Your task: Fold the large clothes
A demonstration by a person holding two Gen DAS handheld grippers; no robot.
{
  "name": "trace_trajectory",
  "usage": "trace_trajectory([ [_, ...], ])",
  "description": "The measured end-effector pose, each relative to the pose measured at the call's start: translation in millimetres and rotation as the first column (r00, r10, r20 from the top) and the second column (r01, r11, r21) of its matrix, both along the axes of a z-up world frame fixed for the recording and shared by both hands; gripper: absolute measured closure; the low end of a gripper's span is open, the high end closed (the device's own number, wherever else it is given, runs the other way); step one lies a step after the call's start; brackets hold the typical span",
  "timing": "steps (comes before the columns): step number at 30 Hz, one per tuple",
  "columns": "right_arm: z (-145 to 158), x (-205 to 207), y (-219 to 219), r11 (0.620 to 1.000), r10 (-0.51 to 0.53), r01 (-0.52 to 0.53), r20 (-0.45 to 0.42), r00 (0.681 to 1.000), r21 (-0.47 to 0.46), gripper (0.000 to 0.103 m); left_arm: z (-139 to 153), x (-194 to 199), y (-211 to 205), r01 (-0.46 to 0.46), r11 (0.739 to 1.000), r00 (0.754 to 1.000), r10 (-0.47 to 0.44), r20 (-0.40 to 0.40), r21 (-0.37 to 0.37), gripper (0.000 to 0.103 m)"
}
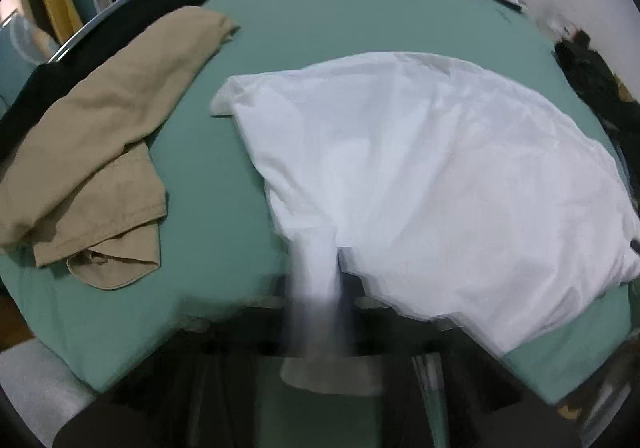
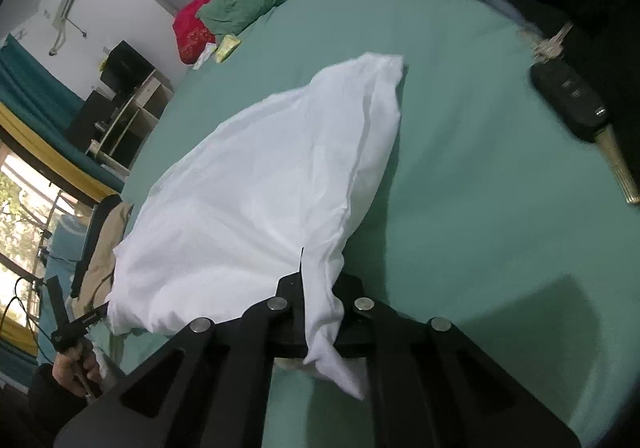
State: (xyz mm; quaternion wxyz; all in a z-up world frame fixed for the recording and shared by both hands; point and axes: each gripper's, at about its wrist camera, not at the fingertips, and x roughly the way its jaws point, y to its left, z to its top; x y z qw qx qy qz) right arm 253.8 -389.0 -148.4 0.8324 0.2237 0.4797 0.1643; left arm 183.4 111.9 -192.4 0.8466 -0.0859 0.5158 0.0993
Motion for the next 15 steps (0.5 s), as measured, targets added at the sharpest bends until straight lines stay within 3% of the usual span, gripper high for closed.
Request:
trace_trajectory([
  [5,30.0,-14.8,-21.6,0.996,-0.003,0.007,0.044,0.999,-0.088,0.099,20.0,-14.0,-7.4,-0.011,0.999,0.999,0.012,0.032,-0.038,0.098],
  [8,41.9,-18.0,-30.6,0.996,0.016,-0.012,0.040,0.999,-0.093,0.099,19.8,-16.7,-17.4,0.018,1.000,1.000,-0.017,0.012,-0.020,0.098],
  [11,35.7,-20.5,-28.3,0.993,0.040,-0.042,-0.022,0.999,-0.111,0.099,1.8,-23.5,-16.1,0.002,0.998,0.997,-0.007,-0.081,-0.059,0.097],
  [12,27.3,-17.8,-23.1,0.989,0.052,-0.062,-0.078,0.996,-0.134,0.098,-2.6,-26.2,-15.8,-0.007,0.997,0.995,0.000,-0.100,-0.074,0.096],
  [15,11.5,-11.7,-12.3,0.968,0.043,-0.084,-0.171,0.984,-0.238,0.087,2.8,-28.9,-15.3,-0.012,0.998,0.996,0.007,-0.094,-0.054,0.090],
])
